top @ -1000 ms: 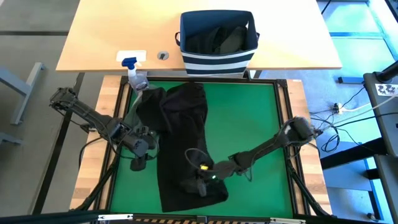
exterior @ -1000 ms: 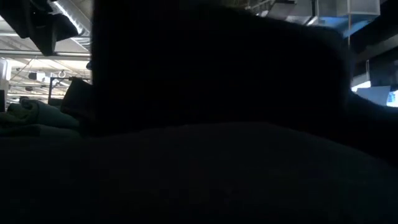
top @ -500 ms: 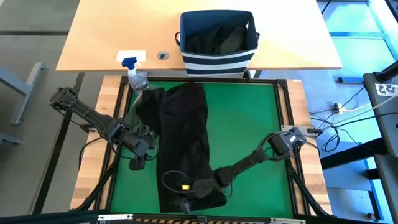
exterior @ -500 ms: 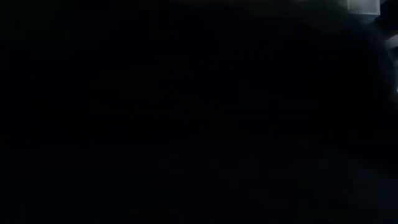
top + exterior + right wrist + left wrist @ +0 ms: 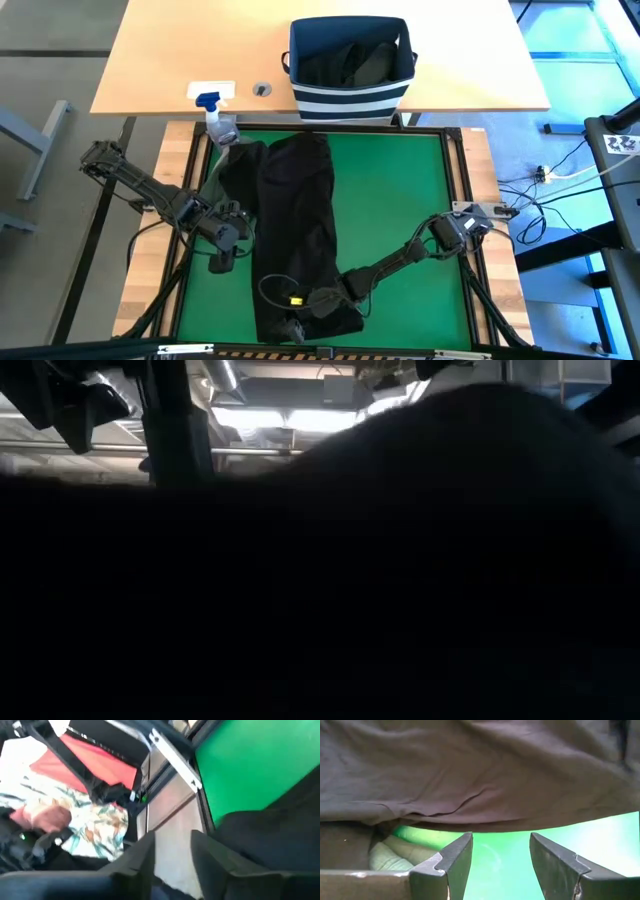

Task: Fold Laundry from Bin
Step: Fold the black shirt

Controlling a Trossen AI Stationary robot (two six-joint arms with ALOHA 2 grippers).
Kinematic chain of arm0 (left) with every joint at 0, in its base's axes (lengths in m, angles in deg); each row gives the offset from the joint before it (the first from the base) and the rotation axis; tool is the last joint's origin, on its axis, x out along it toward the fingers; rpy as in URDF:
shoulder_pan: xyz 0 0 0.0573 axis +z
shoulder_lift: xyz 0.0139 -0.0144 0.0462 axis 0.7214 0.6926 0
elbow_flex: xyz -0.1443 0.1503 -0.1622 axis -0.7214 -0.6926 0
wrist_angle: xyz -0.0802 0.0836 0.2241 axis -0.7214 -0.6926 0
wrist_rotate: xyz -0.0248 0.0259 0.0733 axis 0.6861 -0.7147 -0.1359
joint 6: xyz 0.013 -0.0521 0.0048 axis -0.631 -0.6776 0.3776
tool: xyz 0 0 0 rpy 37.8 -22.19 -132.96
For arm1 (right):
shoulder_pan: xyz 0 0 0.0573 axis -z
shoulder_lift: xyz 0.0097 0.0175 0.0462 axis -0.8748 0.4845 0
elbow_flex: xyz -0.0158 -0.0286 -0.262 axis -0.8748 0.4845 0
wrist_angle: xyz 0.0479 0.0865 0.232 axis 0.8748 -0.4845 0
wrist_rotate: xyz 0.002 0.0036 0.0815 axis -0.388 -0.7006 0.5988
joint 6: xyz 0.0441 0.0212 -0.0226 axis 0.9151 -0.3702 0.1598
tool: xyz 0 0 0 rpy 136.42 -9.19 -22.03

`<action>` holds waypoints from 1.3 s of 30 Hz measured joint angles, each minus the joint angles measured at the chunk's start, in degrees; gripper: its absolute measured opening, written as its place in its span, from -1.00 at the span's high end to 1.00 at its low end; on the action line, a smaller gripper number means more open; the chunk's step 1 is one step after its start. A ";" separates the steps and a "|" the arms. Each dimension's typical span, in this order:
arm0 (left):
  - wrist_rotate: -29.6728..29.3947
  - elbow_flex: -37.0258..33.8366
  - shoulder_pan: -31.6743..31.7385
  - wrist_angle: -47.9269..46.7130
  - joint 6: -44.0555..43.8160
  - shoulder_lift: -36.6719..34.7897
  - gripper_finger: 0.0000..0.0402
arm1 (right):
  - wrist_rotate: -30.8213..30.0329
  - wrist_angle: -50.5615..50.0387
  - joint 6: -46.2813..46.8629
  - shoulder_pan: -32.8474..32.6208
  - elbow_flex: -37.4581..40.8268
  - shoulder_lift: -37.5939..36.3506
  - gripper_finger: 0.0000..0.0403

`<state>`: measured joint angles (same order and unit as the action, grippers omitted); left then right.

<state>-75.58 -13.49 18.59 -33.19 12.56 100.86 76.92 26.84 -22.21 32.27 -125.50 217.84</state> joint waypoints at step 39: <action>3.78 0.51 -10.58 21.65 -30.30 36.81 0.05 | 1.84 -54.11 -22.47 -5.53 16.33 -14.54 0.35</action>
<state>-71.81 -12.98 8.01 -11.54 -17.74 137.67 78.76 -27.27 -44.68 26.74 -109.18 203.31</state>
